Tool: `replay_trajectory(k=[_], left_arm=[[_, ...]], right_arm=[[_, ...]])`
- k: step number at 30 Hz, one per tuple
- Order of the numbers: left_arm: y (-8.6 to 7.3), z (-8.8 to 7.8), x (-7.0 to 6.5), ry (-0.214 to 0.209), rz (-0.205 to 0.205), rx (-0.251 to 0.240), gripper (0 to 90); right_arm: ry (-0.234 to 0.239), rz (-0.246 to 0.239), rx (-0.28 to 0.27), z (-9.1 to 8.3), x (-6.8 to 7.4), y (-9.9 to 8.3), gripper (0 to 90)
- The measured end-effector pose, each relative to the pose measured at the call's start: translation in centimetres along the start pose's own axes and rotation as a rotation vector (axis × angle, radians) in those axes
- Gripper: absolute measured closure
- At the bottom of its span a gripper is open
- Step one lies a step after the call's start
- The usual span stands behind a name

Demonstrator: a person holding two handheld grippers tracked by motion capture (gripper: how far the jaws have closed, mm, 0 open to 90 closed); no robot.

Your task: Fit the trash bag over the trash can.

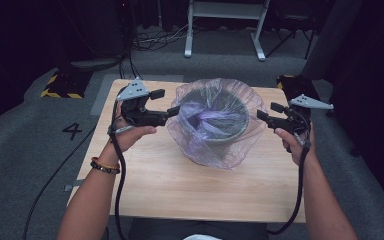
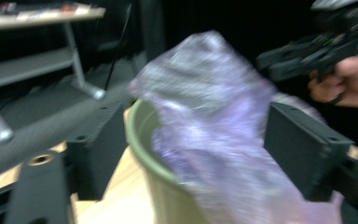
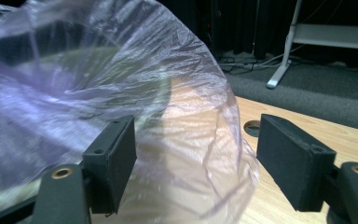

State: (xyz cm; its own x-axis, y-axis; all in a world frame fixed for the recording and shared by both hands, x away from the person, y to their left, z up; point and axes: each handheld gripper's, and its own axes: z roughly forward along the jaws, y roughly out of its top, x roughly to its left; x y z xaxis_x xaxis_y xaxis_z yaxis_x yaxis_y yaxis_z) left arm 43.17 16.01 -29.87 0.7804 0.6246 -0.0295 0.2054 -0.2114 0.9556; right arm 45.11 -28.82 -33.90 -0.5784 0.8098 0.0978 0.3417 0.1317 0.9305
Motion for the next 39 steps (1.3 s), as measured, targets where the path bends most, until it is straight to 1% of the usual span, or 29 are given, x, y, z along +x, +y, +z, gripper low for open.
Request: replay_trajectory(k=[2,3,5,6,7,8,9,10,13,15,16,19,20,21,22,23,24,26,27,28,29,30,31,32,33,35,37,38,39], left_arm=[[-0.4,1.1,0.6,0.005,0.001,0.061,33.5],[-0.7,1.5,0.9,-0.004,0.001,0.079,39.6],[-1.5,1.7,1.2,0.011,0.055,0.080,63.5],[-1.8,1.7,1.3,0.007,0.067,0.077,71.5],[-2.1,1.7,1.4,0.006,0.072,0.075,79.5],[-2.3,1.8,1.5,0.009,0.079,0.078,84.7],[-2.3,1.8,1.5,0.009,0.079,0.078,89.1],[-2.8,1.8,1.7,0.001,0.077,0.068,89.9],[-3.6,1.9,2.0,0.001,0.084,0.085,90.0],[-3.9,2.0,2.1,0.004,0.084,0.091,90.0],[-4.5,2.1,2.3,0.008,0.081,0.090,90.0],[-4.9,2.1,2.4,0.006,0.076,0.082,90.0],[-5.0,1.9,2.5,0.000,0.055,0.051,90.0],[-5.0,1.2,2.7,-0.018,0.025,-0.016,87.5],[-4.8,0.9,2.8,-0.002,0.003,-0.038,71.9],[-4.8,0.9,2.8,-0.002,0.003,-0.038,55.9],[-4.4,0.2,2.8,-0.006,-0.038,-0.067,43.5],[-4.2,-0.6,2.8,-0.020,-0.057,-0.109,34.1],[-4.2,-0.6,2.8,-0.020,-0.057,-0.109,29.7],[-4.0,-1.2,2.5,-0.044,-0.069,-0.132,29.7],[-3.9,-1.5,2.3,-0.052,-0.066,-0.141,22.3],[-3.8,-1.8,2.1,-0.063,-0.059,-0.148,21.2],[-3.6,-2.2,1.5,-0.068,-0.038,-0.154,19.2],[-3.5,-2.4,1.3,-0.064,-0.031,-0.161,18.8],[-3.4,-2.6,1.1,-0.077,-0.029,-0.168,18.3],[-3.3,-2.7,0.7,-0.091,-0.026,-0.170,15.8],[-3.0,-2.2,-0.5,-0.119,-0.007,-0.132,15.7],[-2.9,-1.7,-1.0,-0.117,0.001,-0.108,15.7],[-2.9,-1.7,-1.0,-0.117,0.001,-0.108,15.8]], right_arm=[[0.004,0.006,0.024,0.9,-0.2,0.1,26.6],[0.002,0.014,0.034,1.3,-0.3,0.1,27.9],[0.018,0.020,0.052,1.9,-0.5,0.0,38.3],[0.017,0.011,0.061,2.2,-0.5,-0.1,43.7],[0.013,-0.004,0.066,2.3,-0.5,-0.1,54.5],[0.017,-0.015,0.066,2.4,-0.4,-0.1,59.3],[0.017,-0.015,0.066,2.4,-0.4,-0.1,59.3],[0.013,-0.032,0.063,2.5,-0.4,0.0,69.8],[0.002,-0.036,0.048,2.6,-0.4,0.1,81.5],[-0.006,-0.041,0.047,2.6,-0.5,0.2,83.7],[-0.019,-0.041,0.043,2.9,-0.6,0.3,88.5],[-0.034,-0.047,0.046,3.2,-0.6,0.4,90.0],[-0.034,-0.055,0.042,3.6,-0.5,0.6,90.0],[-0.042,-0.063,0.035,3.6,-0.4,0.8,90.0],[-0.041,-0.064,0.029,3.6,-0.3,0.9,90.0],[-0.041,-0.064,0.029,3.6,-0.3,0.9,90.0],[-0.038,-0.069,0.018,3.7,-0.1,1.1,90.0],[-0.035,-0.069,0.023,3.9,-0.1,1.3,90.0],[-0.035,-0.069,0.023,3.9,-0.1,1.3,90.0],[-0.032,-0.069,0.025,4.0,-0.1,1.3,90.0],[-0.032,-0.058,0.021,4.1,-0.1,1.2,78.0],[-0.048,-0.048,0.017,4.1,-0.1,1.2,67.3],[-0.056,-0.045,0.011,4.1,0.0,1.1,58.2],[-0.062,-0.046,0.009,4.0,0.0,1.1,53.9],[-0.066,-0.042,-0.001,3.8,0.0,1.1,48.8],[-0.049,-0.035,-0.020,3.3,-0.1,1.1,41.5],[-0.042,-0.043,-0.020,2.7,-0.1,1.0,36.5],[-0.027,-0.040,-0.022,2.5,-0.1,0.9,35.1],[-0.009,-0.039,-0.018,2.2,-0.2,0.7,33.9]])
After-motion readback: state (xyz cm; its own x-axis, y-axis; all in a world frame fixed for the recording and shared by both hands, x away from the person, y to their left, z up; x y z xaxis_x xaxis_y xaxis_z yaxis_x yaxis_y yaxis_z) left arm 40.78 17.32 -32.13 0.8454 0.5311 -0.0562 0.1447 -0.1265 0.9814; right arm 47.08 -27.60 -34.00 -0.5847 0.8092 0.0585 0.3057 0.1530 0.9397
